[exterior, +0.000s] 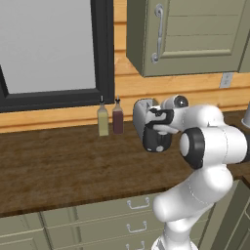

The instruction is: Start the toaster. Once the lever pops up, take the bread to the plate on the dining counter.

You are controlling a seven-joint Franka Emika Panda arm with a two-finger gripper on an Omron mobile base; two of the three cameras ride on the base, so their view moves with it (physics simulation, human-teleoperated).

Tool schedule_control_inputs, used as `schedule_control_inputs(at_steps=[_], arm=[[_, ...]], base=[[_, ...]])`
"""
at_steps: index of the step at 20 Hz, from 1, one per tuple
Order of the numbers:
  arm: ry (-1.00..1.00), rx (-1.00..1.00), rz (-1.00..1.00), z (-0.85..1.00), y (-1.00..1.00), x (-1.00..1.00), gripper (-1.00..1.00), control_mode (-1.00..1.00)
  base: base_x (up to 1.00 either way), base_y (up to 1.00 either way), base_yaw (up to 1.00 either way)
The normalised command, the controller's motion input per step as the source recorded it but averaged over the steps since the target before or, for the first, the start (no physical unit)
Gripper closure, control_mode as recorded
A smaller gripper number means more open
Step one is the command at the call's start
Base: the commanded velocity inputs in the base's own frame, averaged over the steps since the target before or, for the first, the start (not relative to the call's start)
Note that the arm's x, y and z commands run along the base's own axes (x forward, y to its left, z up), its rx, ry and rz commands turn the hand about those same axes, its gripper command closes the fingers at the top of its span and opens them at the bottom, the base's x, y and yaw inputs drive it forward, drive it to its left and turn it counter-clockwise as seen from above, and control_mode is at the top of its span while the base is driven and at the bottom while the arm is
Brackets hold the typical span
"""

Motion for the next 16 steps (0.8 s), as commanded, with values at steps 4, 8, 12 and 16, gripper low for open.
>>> schedule_control_inputs(at_steps=[4, 8, 12, 16], arm=[[0.00, 0.00, 0.00, 0.00, 0.00, 0.17, -1.00, -1.00], [0.00, 0.00, 0.00, 0.00, 0.00, 0.19, -1.00, -1.00], [0.00, 0.00, 0.00, 0.00, 0.00, 0.10, -1.00, -1.00], [0.00, 0.00, 0.00, 0.00, 0.00, 0.08, -1.00, -1.00]], base=[[0.00, 0.00, 0.00], [0.00, 0.00, 0.00], [0.00, 0.00, 0.00], [0.00, 0.00, 0.00]])
